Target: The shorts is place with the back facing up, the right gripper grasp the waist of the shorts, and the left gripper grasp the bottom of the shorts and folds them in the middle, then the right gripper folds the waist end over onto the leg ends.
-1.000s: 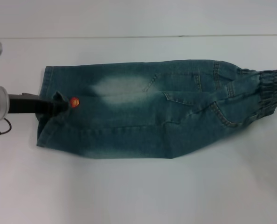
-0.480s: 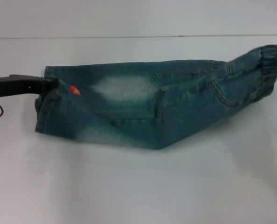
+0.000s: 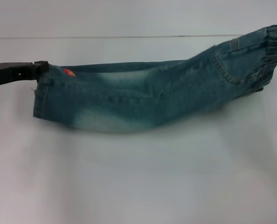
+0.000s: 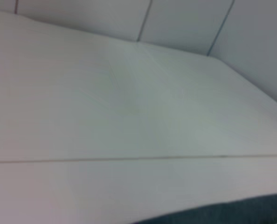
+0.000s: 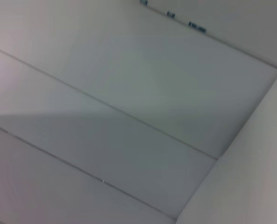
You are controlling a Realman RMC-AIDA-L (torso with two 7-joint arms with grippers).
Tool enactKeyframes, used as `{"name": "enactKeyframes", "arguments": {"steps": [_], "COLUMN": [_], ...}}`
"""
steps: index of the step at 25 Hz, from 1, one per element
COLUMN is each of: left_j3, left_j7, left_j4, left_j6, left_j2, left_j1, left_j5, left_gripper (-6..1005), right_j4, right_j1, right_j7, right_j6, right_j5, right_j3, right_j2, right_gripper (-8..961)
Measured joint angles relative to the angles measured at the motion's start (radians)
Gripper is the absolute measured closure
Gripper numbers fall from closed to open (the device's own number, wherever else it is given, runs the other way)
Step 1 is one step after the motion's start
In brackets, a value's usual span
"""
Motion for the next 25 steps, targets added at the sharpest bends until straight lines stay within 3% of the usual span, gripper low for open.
{"name": "enactKeyframes", "arguments": {"steps": [11,25], "left_j3": [-0.013,-0.005], "left_j7": [0.059,0.144], "left_j4": [-0.043,-0.191], "left_j6": [-0.084,-0.238], "left_j2": [-0.002,0.003], "left_j1": [0.026,-0.030], "left_j5": [-0.131,-0.178], "left_gripper": [951,937], "right_j4": [0.008,0.011], "right_j1": [0.023,0.092], "right_j7": [0.028,0.017], "right_j6": [0.131,0.374], "right_j5": [0.066,0.067], "right_j3": [-0.004,-0.065], "right_j2": [0.008,0.015], "right_gripper": [831,825]}}
